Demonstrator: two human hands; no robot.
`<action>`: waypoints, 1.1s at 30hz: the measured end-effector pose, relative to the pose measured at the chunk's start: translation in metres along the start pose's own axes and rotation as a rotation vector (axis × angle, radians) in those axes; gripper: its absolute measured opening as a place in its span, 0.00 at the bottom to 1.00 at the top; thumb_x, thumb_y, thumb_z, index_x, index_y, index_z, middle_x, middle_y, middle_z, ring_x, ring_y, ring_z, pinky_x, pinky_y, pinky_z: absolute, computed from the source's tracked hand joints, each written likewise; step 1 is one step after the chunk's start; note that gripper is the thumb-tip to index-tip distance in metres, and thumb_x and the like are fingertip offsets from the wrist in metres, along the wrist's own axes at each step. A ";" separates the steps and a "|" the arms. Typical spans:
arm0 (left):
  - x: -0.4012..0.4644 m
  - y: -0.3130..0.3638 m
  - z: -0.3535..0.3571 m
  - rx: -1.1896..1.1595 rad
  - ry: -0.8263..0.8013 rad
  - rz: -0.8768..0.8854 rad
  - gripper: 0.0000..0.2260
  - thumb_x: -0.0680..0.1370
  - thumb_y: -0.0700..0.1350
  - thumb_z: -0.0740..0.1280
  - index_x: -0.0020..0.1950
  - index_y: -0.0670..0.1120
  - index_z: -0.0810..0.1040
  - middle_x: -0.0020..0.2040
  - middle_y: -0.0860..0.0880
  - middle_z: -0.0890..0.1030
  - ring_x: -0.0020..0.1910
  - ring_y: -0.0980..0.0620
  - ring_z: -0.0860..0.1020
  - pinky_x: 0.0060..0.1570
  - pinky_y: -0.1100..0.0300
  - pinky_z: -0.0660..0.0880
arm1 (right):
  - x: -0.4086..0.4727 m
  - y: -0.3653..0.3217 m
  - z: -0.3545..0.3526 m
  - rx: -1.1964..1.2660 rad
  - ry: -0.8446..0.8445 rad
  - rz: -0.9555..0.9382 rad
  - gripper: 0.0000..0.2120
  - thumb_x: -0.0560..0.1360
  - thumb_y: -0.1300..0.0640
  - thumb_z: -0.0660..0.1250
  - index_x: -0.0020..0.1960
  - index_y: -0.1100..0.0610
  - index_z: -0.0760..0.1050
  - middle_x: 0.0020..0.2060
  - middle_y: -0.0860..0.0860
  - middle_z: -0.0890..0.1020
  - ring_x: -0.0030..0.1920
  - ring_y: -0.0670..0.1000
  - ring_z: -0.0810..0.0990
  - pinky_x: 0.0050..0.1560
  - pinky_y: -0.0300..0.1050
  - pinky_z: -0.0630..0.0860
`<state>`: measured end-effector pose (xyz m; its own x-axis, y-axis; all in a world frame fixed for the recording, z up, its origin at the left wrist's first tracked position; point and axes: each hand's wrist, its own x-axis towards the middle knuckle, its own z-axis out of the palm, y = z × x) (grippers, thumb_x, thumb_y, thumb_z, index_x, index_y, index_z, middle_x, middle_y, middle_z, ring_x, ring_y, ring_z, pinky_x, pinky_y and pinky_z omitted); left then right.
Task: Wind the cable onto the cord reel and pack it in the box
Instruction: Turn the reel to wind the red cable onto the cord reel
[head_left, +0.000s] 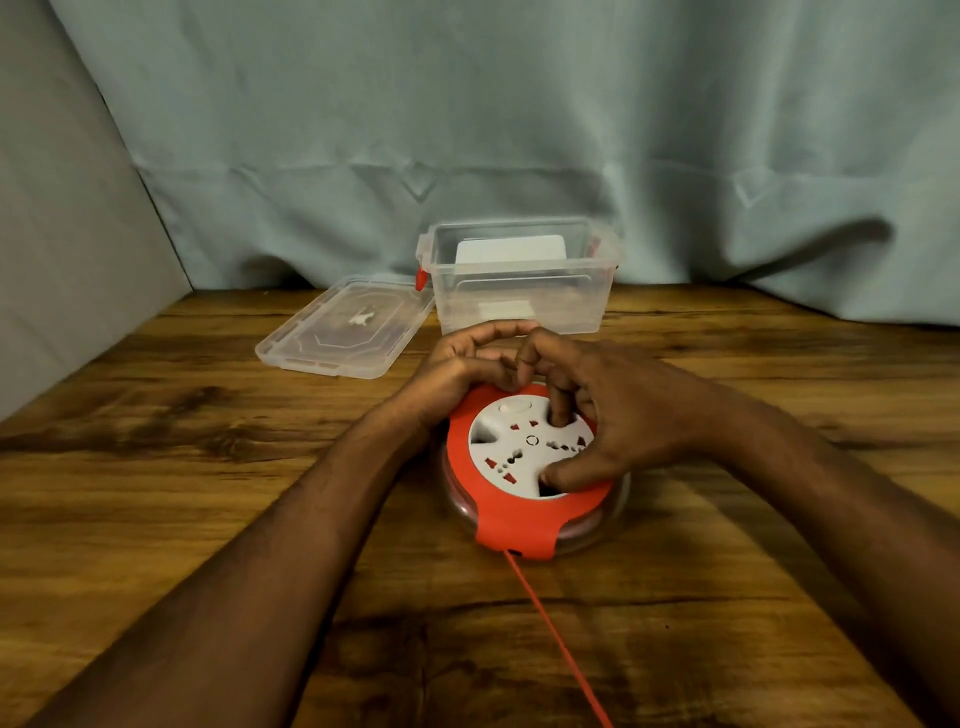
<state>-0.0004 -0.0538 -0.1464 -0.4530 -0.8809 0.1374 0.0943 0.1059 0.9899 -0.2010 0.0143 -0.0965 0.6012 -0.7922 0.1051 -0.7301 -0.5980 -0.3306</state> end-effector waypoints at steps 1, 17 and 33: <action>0.000 0.001 0.000 -0.003 -0.003 0.003 0.29 0.67 0.30 0.65 0.69 0.42 0.76 0.54 0.35 0.84 0.52 0.42 0.84 0.50 0.55 0.81 | 0.000 0.000 0.001 -0.025 0.012 0.012 0.37 0.63 0.38 0.82 0.64 0.44 0.68 0.43 0.43 0.81 0.44 0.43 0.79 0.44 0.48 0.78; -0.003 0.005 0.002 0.029 0.042 -0.007 0.25 0.74 0.25 0.61 0.69 0.39 0.75 0.51 0.42 0.86 0.47 0.49 0.86 0.46 0.61 0.81 | 0.008 -0.025 0.021 -0.159 0.182 0.120 0.27 0.68 0.33 0.75 0.26 0.51 0.70 0.21 0.41 0.73 0.35 0.42 0.78 0.42 0.42 0.71; -0.003 0.002 0.000 0.105 0.010 0.028 0.20 0.76 0.29 0.63 0.65 0.43 0.78 0.54 0.41 0.85 0.51 0.48 0.85 0.47 0.59 0.81 | -0.002 0.013 -0.001 -0.002 0.058 -0.092 0.30 0.67 0.56 0.79 0.63 0.43 0.69 0.54 0.33 0.82 0.41 0.41 0.78 0.35 0.32 0.69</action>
<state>0.0016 -0.0508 -0.1449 -0.4429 -0.8812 0.1654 0.0132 0.1781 0.9839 -0.2116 0.0082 -0.1004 0.6461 -0.7395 0.1887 -0.6734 -0.6688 -0.3150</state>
